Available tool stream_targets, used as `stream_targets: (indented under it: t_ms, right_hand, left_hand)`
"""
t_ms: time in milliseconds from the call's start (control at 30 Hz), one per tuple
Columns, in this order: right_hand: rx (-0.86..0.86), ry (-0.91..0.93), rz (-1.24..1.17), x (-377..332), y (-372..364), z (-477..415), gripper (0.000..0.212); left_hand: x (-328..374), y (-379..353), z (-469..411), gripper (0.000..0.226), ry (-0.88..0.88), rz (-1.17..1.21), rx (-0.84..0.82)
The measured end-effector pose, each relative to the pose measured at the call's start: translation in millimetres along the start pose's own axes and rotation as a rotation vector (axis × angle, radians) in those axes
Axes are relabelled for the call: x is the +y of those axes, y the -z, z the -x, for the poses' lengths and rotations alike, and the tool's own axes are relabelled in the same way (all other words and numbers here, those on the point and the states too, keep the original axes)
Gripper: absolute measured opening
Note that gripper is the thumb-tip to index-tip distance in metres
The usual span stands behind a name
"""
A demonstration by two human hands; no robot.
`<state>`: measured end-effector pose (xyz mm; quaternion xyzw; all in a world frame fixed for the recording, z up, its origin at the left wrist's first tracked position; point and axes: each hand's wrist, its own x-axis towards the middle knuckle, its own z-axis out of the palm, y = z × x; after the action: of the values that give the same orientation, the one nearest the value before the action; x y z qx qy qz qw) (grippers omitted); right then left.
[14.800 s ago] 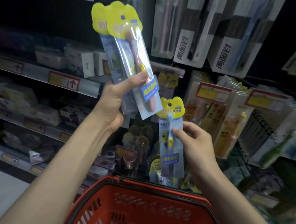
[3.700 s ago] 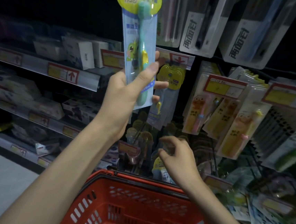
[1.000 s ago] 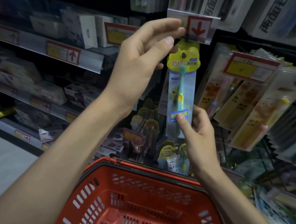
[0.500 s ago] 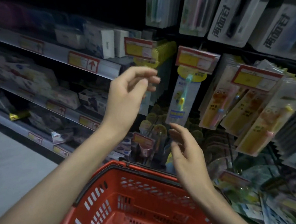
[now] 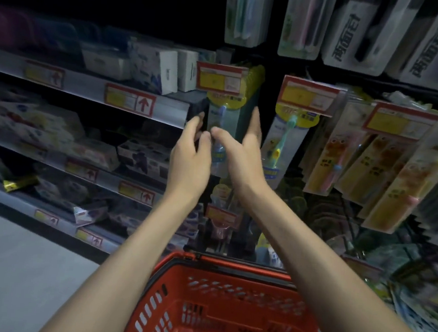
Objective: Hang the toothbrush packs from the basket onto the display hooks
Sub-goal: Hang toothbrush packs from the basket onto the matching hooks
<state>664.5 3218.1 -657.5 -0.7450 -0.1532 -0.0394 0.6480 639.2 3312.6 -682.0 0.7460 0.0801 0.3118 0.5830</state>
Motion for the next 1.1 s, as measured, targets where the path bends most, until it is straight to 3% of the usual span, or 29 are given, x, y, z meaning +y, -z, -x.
stream_targets:
  t_ms: [67, 200, 433, 500, 600, 867, 1100]
  right_hand:
    - [0.016, -0.034, -0.014, 3.3, -4.5, -13.7, 0.109]
    - [0.048, -0.057, -0.052, 7.4, -12.2, -32.0, 0.121]
    - [0.022, -0.065, -0.142, 21.8, -24.9, -49.4, 0.114]
    - [0.022, -0.055, -0.153, 27.7, -26.7, -52.2, 0.113]
    - [0.025, -0.037, -0.165, 33.8, -28.4, -56.8, 0.121]
    - [0.022, -0.024, -0.114, 24.3, -13.9, -37.1, 0.11]
    - [0.102, 0.037, 0.041, 35.4, -15.2, -21.5, 0.075]
  left_hand:
    - [-10.0, -4.0, -6.9, 0.053, 0.044, 0.11, -0.044]
    - [-18.7, -11.0, -15.2, 0.092, 0.135, 0.341, -0.131]
    - [-18.4, -21.4, -22.6, 0.101, 0.216, 0.362, -0.139]
    - [-17.6, -23.5, -23.3, 0.089, 0.214, 0.33, -0.117]
    - [-20.0, -25.5, -24.6, 0.046, 0.136, 0.217, -0.067]
    - [-22.7, -24.4, -25.2, 0.046, 0.114, 0.198, -0.031]
    - [-23.8, -22.5, -26.0, 0.037, 0.096, 0.181, 0.091]
